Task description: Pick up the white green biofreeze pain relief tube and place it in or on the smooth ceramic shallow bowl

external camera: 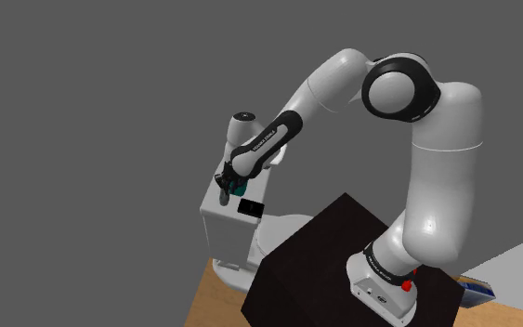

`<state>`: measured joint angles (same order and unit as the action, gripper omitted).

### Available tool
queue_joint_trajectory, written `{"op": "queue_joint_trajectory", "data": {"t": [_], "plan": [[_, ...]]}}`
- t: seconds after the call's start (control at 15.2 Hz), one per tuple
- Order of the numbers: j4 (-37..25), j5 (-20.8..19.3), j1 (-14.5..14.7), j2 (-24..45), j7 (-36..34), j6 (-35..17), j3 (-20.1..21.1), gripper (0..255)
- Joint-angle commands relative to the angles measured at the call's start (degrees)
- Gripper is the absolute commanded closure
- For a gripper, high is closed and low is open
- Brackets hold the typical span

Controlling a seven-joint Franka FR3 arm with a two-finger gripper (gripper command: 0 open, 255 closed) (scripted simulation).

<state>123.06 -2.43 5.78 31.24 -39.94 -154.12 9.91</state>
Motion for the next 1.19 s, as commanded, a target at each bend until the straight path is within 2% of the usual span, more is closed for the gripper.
{"op": "queue_joint_trajectory", "data": {"t": [0.0, 1.12], "plan": [[0.02, 0.00, -0.01, 0.02, 0.00, 0.00, -0.02, 255], [1.42, 2.20, -1.51, -10.28, 0.96, 8.83, 1.86, 255]]}}
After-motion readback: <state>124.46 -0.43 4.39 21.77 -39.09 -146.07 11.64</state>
